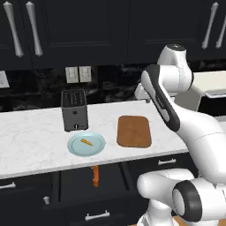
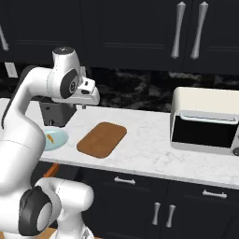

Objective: Pick up the knife from the drawer and place it on the cutting board. Then place the meat from the plate to the cutting board.

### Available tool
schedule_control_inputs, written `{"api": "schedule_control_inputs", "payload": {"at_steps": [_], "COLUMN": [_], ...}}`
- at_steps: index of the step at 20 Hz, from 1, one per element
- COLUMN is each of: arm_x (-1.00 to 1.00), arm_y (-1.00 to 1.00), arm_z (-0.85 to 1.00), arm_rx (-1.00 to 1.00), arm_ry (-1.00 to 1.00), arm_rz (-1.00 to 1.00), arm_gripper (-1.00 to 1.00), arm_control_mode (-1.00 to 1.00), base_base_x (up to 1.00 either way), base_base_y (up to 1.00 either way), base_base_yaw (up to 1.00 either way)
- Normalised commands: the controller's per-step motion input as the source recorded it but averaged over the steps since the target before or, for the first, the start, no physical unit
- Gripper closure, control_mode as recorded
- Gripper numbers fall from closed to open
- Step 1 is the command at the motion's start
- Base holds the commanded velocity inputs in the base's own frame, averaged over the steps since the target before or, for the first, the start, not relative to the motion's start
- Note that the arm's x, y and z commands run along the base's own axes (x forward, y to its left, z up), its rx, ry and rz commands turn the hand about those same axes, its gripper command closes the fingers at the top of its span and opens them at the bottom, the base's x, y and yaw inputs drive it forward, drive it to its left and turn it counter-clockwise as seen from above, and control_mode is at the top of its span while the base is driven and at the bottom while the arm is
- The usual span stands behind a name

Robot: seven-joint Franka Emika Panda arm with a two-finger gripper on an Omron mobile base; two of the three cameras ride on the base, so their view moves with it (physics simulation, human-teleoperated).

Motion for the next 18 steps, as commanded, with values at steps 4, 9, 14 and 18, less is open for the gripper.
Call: {"api": "schedule_control_inputs", "payload": {"at_steps": [4, 9, 14, 18], "arm_x": [0.0, 0.0, 0.0, 0.0], "arm_y": [0.0, 0.0, 0.0, 0.0], "arm_z": [0.0, 0.0, 0.0, 0.0], "arm_rx": [0.0, 0.0, 0.0, 0.0], "arm_ry": [0.0, 0.0, 0.0, 0.0], "arm_rz": [0.01, 0.0, 0.0, 0.0], "arm_gripper": [-1.0, -1.0, -1.0, -1.0], "arm_control_mode": [1.0, 1.0, 1.0, 1.0], "base_base_x": [-0.03, -0.08, 0.0, 0.19], "base_base_y": [-0.02, -0.46, -0.71, -0.17], "base_base_yaw": [0.1, 0.3, 0.38, 0.41]}}
